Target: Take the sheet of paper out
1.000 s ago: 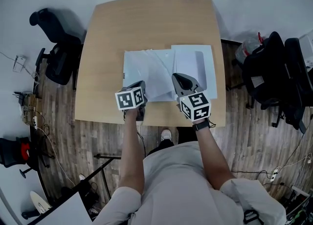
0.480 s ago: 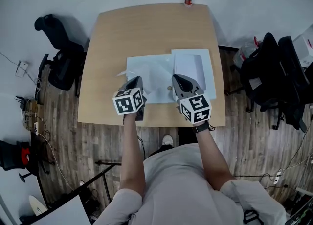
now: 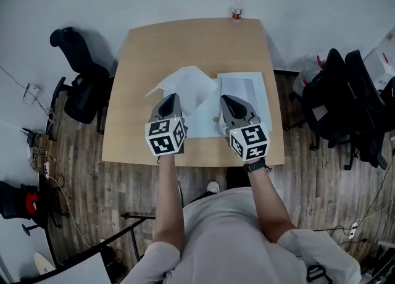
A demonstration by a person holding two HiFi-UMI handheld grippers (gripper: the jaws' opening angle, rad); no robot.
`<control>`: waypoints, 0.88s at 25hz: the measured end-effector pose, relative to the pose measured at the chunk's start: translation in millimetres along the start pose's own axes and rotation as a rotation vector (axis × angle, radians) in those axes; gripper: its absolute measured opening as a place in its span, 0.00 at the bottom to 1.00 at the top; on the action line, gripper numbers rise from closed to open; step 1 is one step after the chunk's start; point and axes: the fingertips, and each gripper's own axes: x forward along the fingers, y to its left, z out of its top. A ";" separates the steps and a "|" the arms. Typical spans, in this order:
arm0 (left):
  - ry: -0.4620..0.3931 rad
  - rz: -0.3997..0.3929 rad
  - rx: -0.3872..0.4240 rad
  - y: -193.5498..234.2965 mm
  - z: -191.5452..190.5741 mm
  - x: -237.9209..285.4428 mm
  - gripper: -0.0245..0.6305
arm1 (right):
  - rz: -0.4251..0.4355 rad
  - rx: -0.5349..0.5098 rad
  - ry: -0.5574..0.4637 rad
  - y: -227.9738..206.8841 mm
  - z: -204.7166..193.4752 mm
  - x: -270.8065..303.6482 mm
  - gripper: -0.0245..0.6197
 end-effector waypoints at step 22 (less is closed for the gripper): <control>-0.313 0.024 0.140 -23.2 84.6 -25.2 0.05 | -0.281 -0.058 -0.127 -30.3 69.8 -22.3 0.06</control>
